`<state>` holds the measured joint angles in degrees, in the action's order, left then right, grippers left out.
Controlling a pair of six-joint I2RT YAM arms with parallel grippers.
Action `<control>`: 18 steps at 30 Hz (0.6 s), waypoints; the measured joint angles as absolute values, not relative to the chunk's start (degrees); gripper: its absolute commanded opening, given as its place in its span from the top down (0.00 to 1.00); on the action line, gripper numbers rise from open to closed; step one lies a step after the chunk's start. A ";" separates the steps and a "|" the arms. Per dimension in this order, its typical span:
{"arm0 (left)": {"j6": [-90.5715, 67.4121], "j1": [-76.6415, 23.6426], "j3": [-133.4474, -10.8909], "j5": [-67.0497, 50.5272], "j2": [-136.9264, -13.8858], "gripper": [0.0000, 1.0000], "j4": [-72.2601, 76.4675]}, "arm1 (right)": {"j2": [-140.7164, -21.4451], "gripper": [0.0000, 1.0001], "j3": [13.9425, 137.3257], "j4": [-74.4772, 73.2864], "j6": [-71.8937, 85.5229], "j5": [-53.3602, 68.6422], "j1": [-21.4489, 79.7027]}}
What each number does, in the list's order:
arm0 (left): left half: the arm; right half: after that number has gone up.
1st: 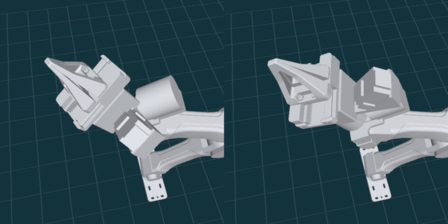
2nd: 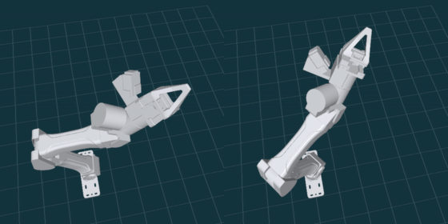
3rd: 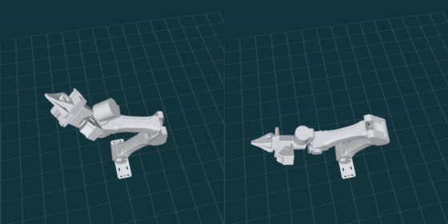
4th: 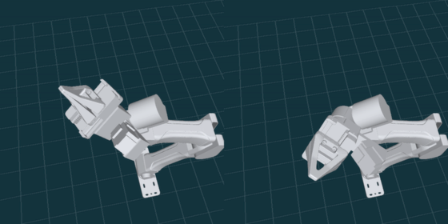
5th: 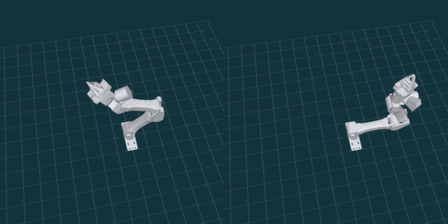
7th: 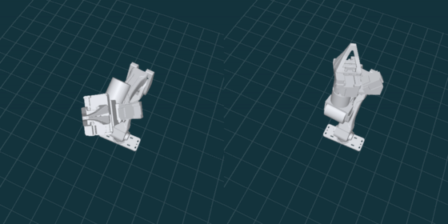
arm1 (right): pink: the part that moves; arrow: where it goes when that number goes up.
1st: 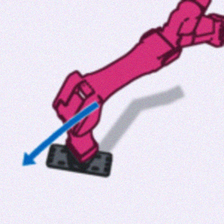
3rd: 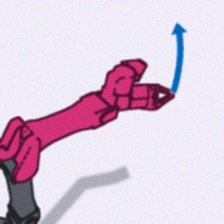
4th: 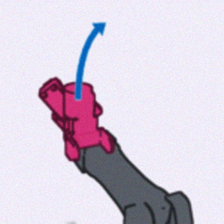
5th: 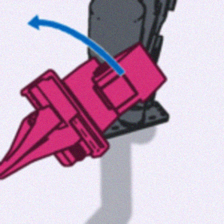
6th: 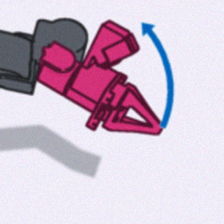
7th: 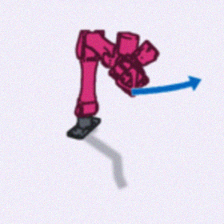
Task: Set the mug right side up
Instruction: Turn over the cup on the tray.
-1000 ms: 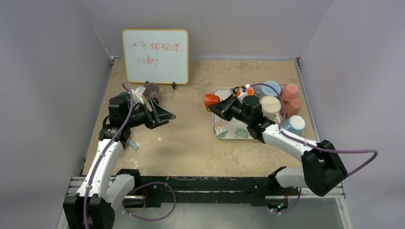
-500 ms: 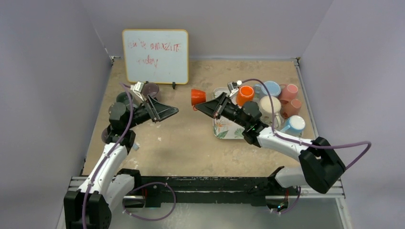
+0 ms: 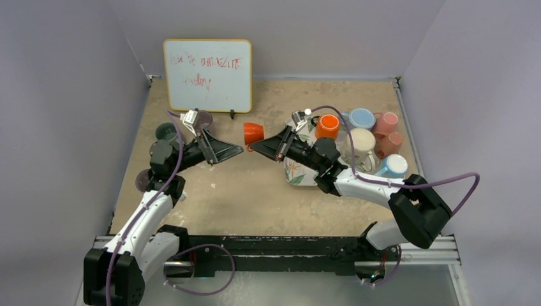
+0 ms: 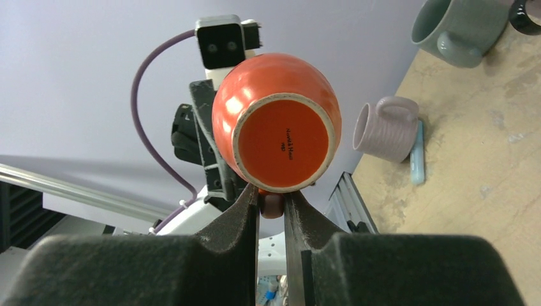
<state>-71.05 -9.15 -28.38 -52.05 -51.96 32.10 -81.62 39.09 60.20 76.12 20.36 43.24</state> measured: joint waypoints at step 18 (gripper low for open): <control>-74.96 -10.66 -26.55 -51.86 -54.63 0.63 37.41 | -85.10 1.00 42.19 60.82 76.34 20.10 45.19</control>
<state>-74.96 -10.66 -26.55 -51.86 -54.63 37.41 -85.10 42.19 60.82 76.34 20.10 45.19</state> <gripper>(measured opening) 0.389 0.184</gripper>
